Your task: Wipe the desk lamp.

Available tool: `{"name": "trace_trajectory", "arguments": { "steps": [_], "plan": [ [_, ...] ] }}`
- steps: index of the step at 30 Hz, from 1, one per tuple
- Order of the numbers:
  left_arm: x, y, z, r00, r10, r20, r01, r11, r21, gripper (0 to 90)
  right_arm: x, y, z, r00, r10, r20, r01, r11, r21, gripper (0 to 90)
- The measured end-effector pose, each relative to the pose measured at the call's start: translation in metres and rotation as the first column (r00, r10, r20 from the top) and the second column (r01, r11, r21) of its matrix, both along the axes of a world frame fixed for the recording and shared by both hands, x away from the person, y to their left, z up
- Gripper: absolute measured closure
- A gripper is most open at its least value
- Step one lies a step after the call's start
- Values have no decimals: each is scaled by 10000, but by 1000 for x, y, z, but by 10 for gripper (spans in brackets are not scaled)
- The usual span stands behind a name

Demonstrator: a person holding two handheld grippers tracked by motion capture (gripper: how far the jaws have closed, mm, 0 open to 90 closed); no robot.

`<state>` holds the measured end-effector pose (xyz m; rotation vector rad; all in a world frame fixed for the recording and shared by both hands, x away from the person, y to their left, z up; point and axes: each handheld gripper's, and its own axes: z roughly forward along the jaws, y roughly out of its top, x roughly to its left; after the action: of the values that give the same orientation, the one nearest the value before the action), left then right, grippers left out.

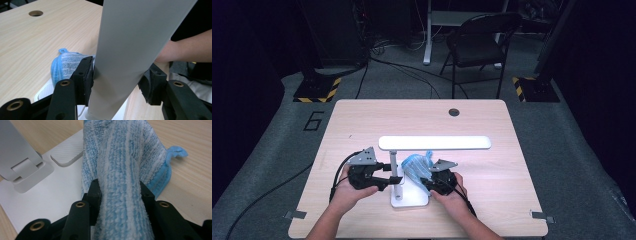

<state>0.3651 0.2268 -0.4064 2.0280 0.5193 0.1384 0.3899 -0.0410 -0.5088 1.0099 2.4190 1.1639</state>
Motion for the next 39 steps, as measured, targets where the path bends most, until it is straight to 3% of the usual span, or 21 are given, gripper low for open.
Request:
{"name": "trace_trajectory", "arguments": {
  "steps": [8,13,22,29,33,35,39],
  "plan": [
    [7,-16,-1,9980,578,261,-578,9983,-4,505,12,-13,6,9983,-534,-218,538,9984,183,635],
    [10,-29,-1,9952,947,245,-944,9955,-120,508,22,-31,10,9938,-1113,-44,1114,9936,200,636],
    [15,-47,-1,9900,1354,408,-1355,9908,-16,509,36,-60,3,9686,-2488,-24,2487,9684,-200,637],
    [13,-51,0,9905,1346,281,-1347,9909,14,508,45,-60,0,9512,-3083,-114,3077,9508,-368,635],
    [14,-50,0,9941,1069,186,-1069,9943,-15,499,52,-51,3,9650,-2604,-317,2595,9653,-289,592],
    [13,-49,0,9950,996,73,-995,9950,-75,496,53,-45,5,9664,-2541,-382,2531,9670,-296,546],
    [14,-46,-1,9971,758,64,-757,9971,-105,492,56,-42,6,9583,-2849,-208,2844,9584,-228,490]
  ]
}}
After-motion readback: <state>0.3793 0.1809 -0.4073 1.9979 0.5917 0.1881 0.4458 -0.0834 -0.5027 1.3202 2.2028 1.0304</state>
